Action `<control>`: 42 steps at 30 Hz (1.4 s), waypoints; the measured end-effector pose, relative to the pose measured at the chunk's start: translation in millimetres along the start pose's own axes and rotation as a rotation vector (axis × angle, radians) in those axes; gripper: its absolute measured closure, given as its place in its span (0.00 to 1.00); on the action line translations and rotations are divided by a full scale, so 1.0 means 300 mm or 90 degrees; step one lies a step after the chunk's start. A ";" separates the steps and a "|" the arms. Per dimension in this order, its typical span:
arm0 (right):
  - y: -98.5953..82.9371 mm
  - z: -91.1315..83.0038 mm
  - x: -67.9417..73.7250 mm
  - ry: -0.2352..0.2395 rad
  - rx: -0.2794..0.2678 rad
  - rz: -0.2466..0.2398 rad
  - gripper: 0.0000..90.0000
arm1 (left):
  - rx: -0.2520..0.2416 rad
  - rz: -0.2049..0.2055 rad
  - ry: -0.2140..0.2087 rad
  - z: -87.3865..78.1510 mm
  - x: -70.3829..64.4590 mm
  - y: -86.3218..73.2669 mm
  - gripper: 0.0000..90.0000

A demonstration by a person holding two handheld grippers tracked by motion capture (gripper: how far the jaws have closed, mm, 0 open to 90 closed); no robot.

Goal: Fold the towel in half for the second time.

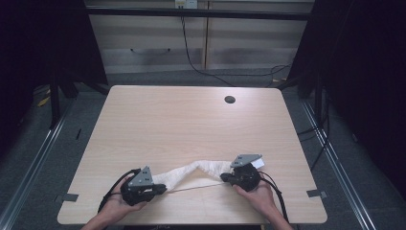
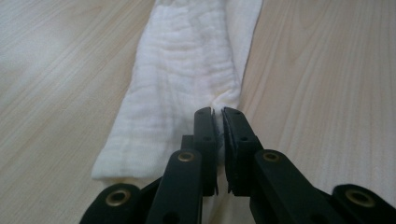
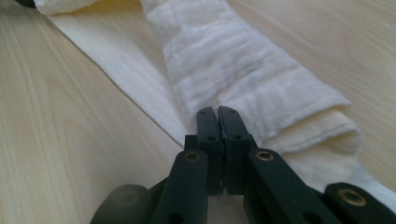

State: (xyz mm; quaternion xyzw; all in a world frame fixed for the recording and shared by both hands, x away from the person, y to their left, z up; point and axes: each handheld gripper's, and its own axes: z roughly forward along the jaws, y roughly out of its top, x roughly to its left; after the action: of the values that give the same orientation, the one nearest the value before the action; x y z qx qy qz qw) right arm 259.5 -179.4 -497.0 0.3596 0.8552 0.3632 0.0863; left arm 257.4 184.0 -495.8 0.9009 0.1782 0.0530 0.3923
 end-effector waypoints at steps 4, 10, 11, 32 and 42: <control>-0.035 -0.035 -0.013 -0.018 -0.003 0.010 0.98 | -0.001 -0.001 0.005 0.002 -0.002 0.000 0.94; -0.100 -0.103 -0.014 -0.060 -0.004 0.033 0.98 | -0.004 -0.003 0.007 0.001 0.002 -0.004 0.94; -0.106 -0.109 -0.009 -0.070 -0.003 0.037 0.98 | -0.002 -0.002 0.009 0.000 0.001 -0.004 0.94; -0.035 -0.030 -0.082 -0.105 -0.029 0.061 0.98 | -0.038 -0.058 0.102 0.043 0.149 0.014 0.94; -0.015 0.000 -0.123 -0.093 -0.053 0.061 0.98 | -0.061 -0.129 0.091 0.053 0.210 0.016 0.91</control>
State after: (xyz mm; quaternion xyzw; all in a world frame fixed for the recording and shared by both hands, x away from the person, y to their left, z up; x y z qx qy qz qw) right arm 283.9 -206.6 -504.3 0.4221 0.8124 0.3749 0.1460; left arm 321.0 193.0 -506.0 0.8525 0.2931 0.0857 0.4242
